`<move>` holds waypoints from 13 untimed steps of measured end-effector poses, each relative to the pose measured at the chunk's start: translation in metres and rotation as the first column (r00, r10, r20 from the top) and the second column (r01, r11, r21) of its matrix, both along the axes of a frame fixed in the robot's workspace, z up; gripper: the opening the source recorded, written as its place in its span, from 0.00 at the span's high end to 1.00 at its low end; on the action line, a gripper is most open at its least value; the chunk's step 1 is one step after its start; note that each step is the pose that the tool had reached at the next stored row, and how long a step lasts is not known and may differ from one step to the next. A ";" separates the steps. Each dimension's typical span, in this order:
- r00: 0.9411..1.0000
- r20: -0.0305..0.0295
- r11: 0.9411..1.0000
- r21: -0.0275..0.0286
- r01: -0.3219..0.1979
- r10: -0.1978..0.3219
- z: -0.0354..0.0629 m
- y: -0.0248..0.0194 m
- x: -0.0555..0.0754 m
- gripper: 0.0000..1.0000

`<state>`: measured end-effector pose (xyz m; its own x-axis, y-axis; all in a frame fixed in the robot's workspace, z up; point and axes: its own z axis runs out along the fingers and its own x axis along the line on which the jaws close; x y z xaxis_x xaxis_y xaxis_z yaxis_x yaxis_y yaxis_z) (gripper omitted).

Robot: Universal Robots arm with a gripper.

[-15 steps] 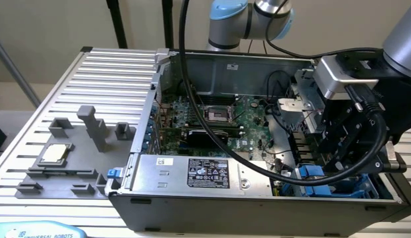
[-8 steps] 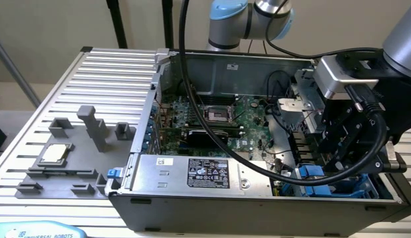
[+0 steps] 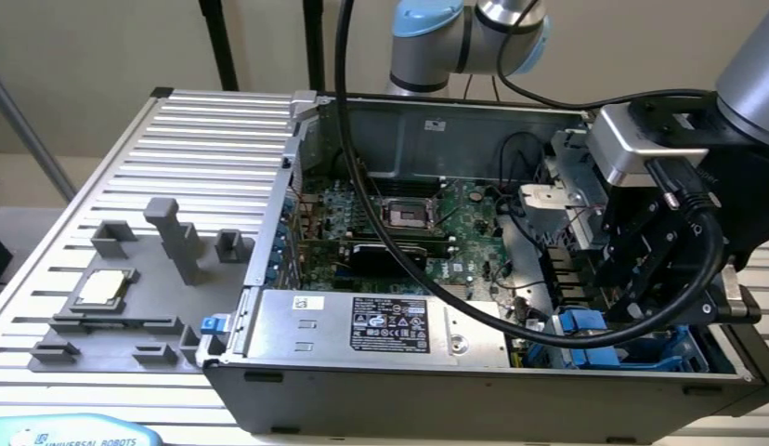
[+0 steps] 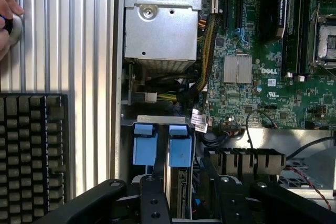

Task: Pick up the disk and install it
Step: 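Insert the first disk wire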

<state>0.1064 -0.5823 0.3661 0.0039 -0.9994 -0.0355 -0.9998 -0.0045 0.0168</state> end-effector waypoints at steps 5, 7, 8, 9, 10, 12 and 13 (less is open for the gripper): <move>1.000 0.000 1.000 0.014 0.000 0.000 0.0032 0.0000 0.003 0.60; 1.000 0.000 1.000 0.021 0.000 0.000 0.0070 0.0000 0.006 0.62; 1.000 0.000 1.000 0.023 0.000 0.000 0.0088 0.0000 0.007 0.69; 1.000 0.000 1.000 0.024 0.000 0.000 0.0106 0.0000 0.009 0.75; 1.000 0.000 1.000 0.025 0.000 0.000 0.0124 0.0001 0.010 0.75; 1.000 0.000 1.000 0.028 0.000 0.000 0.0151 0.0003 0.015 0.81; 1.000 0.000 1.000 0.029 0.000 0.000 0.0156 0.0004 0.017 0.86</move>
